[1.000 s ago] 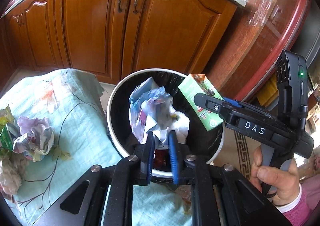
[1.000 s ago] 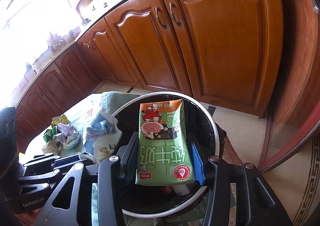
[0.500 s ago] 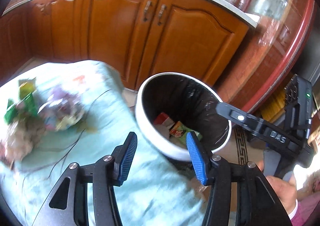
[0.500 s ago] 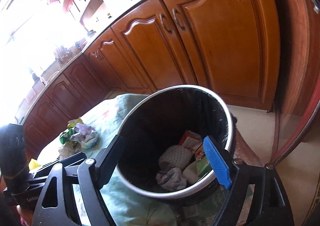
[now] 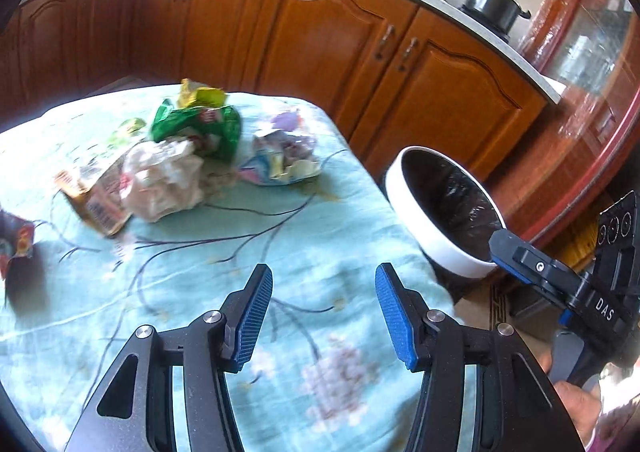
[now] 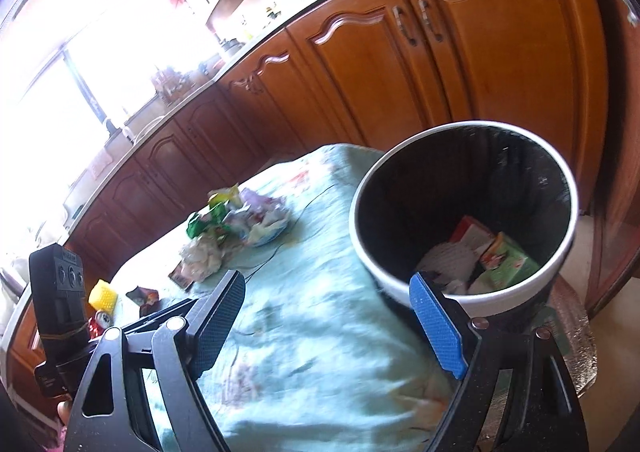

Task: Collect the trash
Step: 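Move both open grippers back to the trash on the table, then grasp the red snack bag with the left gripper while the right gripper grasps white crumpled paper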

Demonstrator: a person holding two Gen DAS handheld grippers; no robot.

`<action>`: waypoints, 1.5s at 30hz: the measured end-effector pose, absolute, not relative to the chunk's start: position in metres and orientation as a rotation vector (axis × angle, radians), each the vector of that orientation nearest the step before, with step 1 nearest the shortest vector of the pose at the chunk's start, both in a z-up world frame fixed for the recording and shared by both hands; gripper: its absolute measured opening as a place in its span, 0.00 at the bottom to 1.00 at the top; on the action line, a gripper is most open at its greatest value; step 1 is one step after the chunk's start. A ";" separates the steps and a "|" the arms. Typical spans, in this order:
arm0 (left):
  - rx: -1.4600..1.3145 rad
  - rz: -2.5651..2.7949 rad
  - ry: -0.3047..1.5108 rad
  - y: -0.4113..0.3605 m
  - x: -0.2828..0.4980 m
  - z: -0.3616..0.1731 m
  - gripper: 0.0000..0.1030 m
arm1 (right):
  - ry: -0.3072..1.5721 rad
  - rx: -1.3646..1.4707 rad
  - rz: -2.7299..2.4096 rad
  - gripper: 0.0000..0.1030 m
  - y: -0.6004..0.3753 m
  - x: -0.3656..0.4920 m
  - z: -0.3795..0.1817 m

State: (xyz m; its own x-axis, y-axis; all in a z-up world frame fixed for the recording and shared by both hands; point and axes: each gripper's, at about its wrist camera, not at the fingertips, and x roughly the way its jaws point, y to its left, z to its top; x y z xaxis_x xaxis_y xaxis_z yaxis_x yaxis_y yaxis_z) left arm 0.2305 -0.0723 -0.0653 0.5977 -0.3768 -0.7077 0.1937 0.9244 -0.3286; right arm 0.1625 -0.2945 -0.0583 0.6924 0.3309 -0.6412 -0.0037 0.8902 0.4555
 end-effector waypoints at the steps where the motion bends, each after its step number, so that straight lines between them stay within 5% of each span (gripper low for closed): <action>1: -0.230 -0.325 0.869 -0.067 0.228 -0.066 0.52 | 0.794 0.440 0.203 0.83 -0.289 0.162 -0.059; 35: -0.342 0.071 0.776 0.118 0.176 -0.042 0.52 | 0.903 0.294 0.460 0.81 -0.121 0.251 -0.079; 43: -0.349 0.114 0.813 0.135 0.209 -0.062 0.49 | 0.961 0.282 0.482 0.70 -0.098 0.287 -0.101; 45: -0.349 0.113 0.824 0.137 0.214 -0.067 0.33 | 0.973 0.271 0.483 0.58 -0.094 0.292 -0.105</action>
